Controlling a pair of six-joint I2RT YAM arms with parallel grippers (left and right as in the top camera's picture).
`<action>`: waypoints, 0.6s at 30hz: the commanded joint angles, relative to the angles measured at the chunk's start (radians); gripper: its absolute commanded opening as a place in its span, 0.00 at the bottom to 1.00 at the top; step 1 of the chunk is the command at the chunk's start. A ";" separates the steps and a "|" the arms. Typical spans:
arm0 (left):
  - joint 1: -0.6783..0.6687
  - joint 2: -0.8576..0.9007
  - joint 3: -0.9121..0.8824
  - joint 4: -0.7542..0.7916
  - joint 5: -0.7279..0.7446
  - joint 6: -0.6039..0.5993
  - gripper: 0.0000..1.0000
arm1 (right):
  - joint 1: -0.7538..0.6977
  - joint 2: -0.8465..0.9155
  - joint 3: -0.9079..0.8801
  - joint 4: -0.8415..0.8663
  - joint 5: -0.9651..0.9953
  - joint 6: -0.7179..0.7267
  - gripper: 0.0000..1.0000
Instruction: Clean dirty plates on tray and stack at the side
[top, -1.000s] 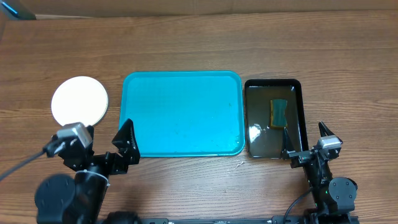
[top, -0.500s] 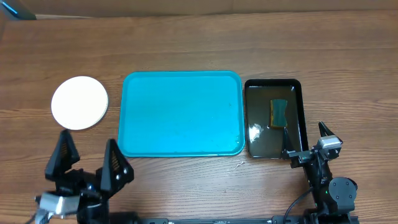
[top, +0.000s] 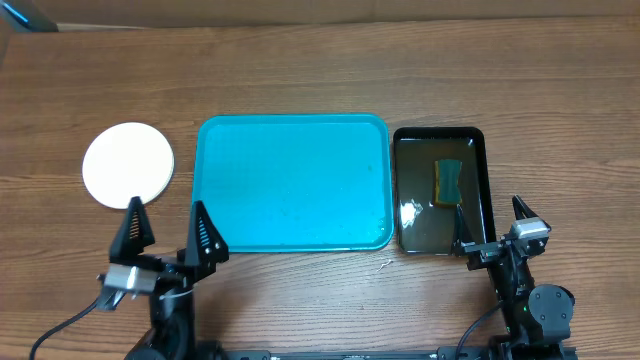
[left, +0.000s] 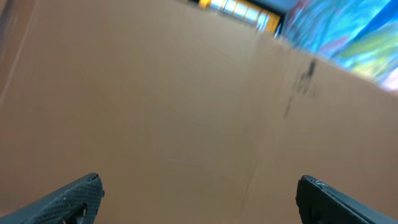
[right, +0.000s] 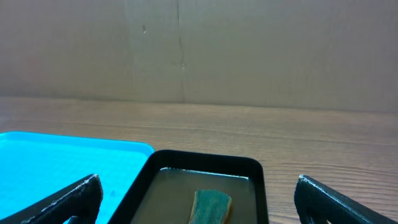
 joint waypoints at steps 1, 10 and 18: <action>-0.006 -0.010 -0.053 0.006 -0.024 -0.003 1.00 | 0.005 -0.009 -0.011 0.005 -0.005 -0.004 1.00; -0.006 -0.010 -0.114 -0.146 -0.049 0.002 1.00 | 0.005 -0.009 -0.011 0.005 -0.005 -0.004 1.00; -0.007 -0.011 -0.113 -0.466 -0.007 0.276 1.00 | 0.005 -0.009 -0.011 0.005 -0.005 -0.004 1.00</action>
